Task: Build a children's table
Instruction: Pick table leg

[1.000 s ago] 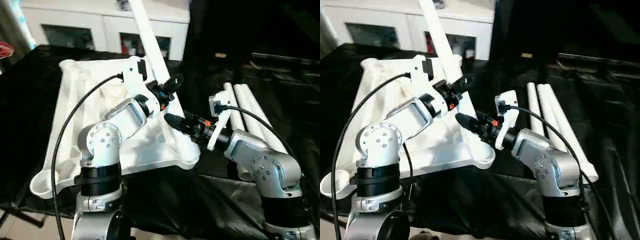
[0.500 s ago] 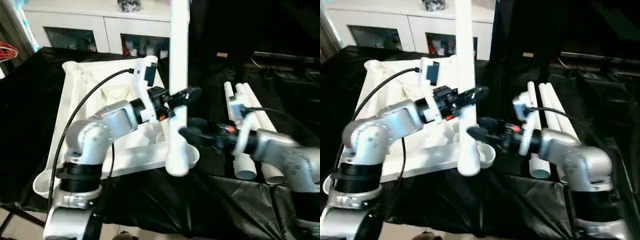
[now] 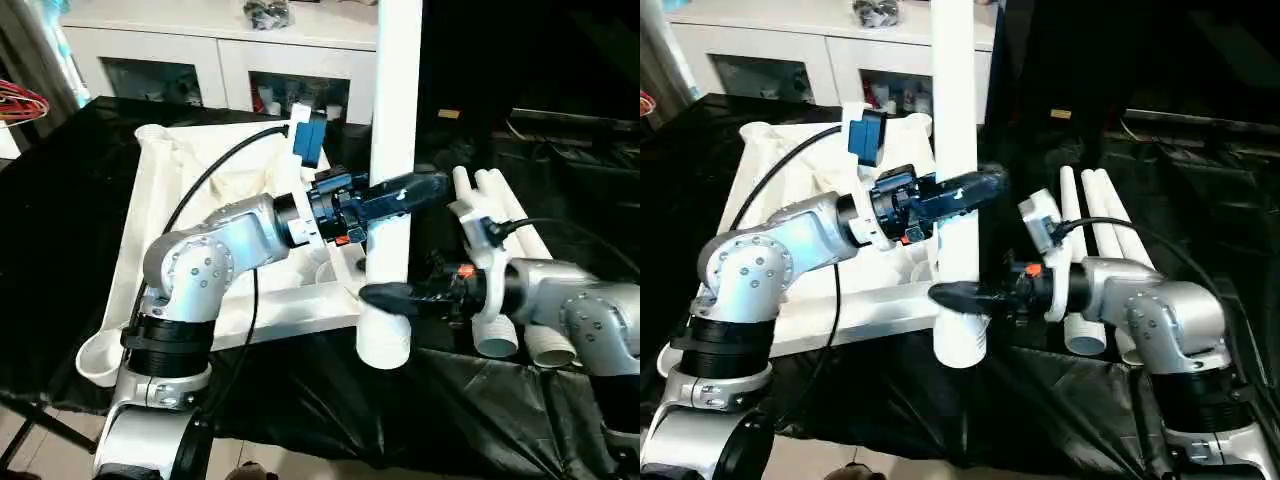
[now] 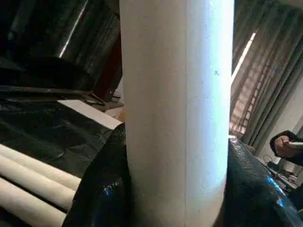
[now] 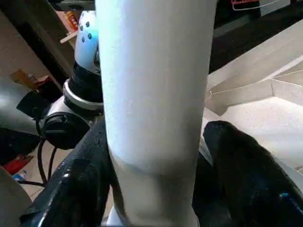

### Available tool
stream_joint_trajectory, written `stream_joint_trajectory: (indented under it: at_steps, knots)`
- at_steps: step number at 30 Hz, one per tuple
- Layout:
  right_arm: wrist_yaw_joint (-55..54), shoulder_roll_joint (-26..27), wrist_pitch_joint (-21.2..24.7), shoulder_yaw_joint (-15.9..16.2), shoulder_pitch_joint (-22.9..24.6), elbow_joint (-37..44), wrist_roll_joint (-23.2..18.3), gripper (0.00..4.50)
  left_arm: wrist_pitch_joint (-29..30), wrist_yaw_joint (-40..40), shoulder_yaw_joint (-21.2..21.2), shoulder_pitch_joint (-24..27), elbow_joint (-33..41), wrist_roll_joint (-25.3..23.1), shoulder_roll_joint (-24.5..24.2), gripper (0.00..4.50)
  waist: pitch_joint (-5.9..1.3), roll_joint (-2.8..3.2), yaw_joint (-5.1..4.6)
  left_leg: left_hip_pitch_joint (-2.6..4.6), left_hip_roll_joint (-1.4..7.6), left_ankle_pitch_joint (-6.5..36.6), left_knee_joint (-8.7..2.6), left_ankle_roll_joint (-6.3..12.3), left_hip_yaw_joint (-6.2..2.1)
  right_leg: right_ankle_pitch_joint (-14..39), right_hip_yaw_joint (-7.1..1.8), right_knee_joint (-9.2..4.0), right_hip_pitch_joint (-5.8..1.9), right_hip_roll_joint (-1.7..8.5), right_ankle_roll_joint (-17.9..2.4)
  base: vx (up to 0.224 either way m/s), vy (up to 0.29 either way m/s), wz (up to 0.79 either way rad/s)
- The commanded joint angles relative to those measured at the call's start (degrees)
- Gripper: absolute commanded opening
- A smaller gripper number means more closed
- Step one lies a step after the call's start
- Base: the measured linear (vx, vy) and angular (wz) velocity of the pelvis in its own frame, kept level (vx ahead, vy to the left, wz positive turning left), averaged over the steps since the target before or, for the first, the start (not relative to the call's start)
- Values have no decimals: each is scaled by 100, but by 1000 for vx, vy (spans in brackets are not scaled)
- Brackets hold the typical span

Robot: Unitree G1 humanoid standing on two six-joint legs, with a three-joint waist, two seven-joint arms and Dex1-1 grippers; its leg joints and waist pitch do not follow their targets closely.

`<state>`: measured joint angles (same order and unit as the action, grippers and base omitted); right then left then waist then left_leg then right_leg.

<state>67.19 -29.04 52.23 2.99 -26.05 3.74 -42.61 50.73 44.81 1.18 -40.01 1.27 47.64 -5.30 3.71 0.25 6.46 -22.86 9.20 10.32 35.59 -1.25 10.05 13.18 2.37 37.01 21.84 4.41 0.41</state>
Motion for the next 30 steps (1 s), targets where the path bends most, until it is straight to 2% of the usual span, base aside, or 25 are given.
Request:
stream_joint_trajectory:
  at_steps: [1, 4, 5, 7, 8, 10, 13, 14, 15, 16, 17, 18, 20, 21, 24, 25, 26, 27, 30]
  knots:
    - [5, -92, 46, 28, -96, -78, 16, 277, -21, 151, -79, -125, 61, 103, 7, 186, -415, -58, 11, 152, 367, 642, -417, 83, -123, 292, -240, -451, -263, 422, -1537, 0, 0, 0]
    - [-7, -102, 33, 41, -58, -49, 13, 265, -13, 159, -87, -114, 69, 122, 4, 186, -420, -60, 12, 148, 366, 581, -416, 98, -125, 237, -240, -442, -262, 420, -1521, 0, 0, 0]
    - [-118, -61, -73, 31, -32, -65, 97, 242, -27, 161, -94, -103, 71, 122, 11, 186, -420, -61, 11, 145, 365, 567, -417, 104, -124, 225, -238, -441, -261, 421, -1523, 0, 0, 0]
    - [-192, -25, -145, 12, -21, -77, 148, 238, -38, 151, -99, -98, 69, 114, 17, 186, -425, -63, 11, 140, 362, 541, -411, 109, -123, 183, -238, -441, -262, 423, -1525, 0, 0, 0]
    - [-327, 48, -178, -42, -24, -97, 169, 224, -53, 135, -127, -85, 85, 66, 3, 221, -426, -67, 11, 144, 364, 533, -413, 121, -121, 165, -236, -437, -258, 417, -1524, 0, 0, 0]
    - [-409, 93, -215, -71, -24, -98, 190, 203, -117, 68, -181, -73, 105, -56, -8, 255, -426, -66, 7, 140, 363, 526, -413, 131, -122, 163, -235, -437, -255, 419, -1528, 0, 0, 0]
    - [-881, 245, -469, -55, 6, -101, 526, 194, -360, -478, -267, -7, 123, -544, 47, 265, -422, -78, -4, 146, 378, 551, -424, 50, -127, 246, -237, -443, -247, 420, -1458, 0, 0, 0]
    - [-991, 290, -524, -63, 25, -88, 584, 190, -440, -625, -307, 16, 143, -698, 47, 294, -421, -75, -5, 153, 386, 563, -428, 28, -128, 288, -242, -454, -242, 424, -1416, 0, 0, 0]
    - [-1263, 447, -559, -143, 81, -6, 590, 190, -453, -1173, -336, 77, 192, -1015, 103, 294, -425, -93, -6, 151, 372, 553, -425, 28, -120, 283, -242, -452, -254, 422, -1394, 0, 0, 0]
    - [-1263, 447, -559, -143, 81, -6, 590, 189, -453, -1173, -336, 77, 192, -1015, 103, 301, -427, -75, -5, 147, 396, 528, -433, 19, -130, 212, -247, -438, -253, 426, -1382, 0, 0, 0]
    - [-1412, 535, -554, -196, 125, 78, 549, 188, -462, -1678, -305, 126, 226, -1221, 208, 313, -436, -70, -12, 141, 387, 473, -421, 32, -128, 69, -239, -425, -257, 418, -1391, 0, 0, 0]
    - [-1456, 566, -541, -212, 149, 120, 524, 188, -391, -1877, -246, 166, 268, -1220, 271, 317, -430, -79, -21, 131, 380, 478, -422, 50, -132, 37, -237, -431, -260, 412, -1389, 0, 0, 0]
    - [-1501, 596, -527, -224, 174, 157, 500, 187, -353, -2017, -212, 211, 329, -1229, 313, 320, -434, -85, -10, 127, 368, 456, -414, 75, -127, 22, -234, -436, -273, 419, -1400, 0, 0, 0]
    - [-1518, 606, -523, -227, 183, 169, 492, 187, -353, -2056, -206, 227, 349, -1241, 325, 287, -436, -103, -14, 126, 363, 444, -410, 90, -120, 25, -236, -438, -271, 411, -1395, 0, 0, 0]
    - [-1578, 647, -529, -230, 211, 202, 500, 187, -429, -2189, -185, 268, 381, -1316, 392, 280, -417, -97, -15, 128, 362, 523, -418, 86, -117, 259, -235, -464, -254, 405, -1349, 0, 0, 0]
    - [-1601, 677, -516, -230, 227, 212, 505, 187, -542, -2258, -70, 250, 316, -1302, 475, 246, -416, -95, -15, 126, 360, 533, -417, 84, -116, 286, -236, -468, -253, 405, -1341, 0, 0, 0]
    - [-1610, 680, -513, -227, 229, 215, 502, 187, -556, -2272, -55, 241, 307, -1305, 482, 246, -412, -143, -22, 122, 361, 549, -422, 91, -112, 316, -236, -478, -256, 401, -1325, 0, 0, 0]
    - [-1647, 686, -511, -222, 234, 226, 490, 187, -561, -2323, -36, 227, 308, -1318, 498, 235, -418, -115, -13, 120, 362, 512, -419, 77, -122, 336, -235, -467, -254, 412, -1303, 0, 0, 0]
    - [-1655, 663, -521, -194, 253, 231, 483, 187, -519, -2337, -33, 229, 346, -1252, 516, 229, -417, -125, -9, 123, 357, 498, -417, 82, -117, 308, -235, -467, -249, 404, -1288, 0, 0, 0]
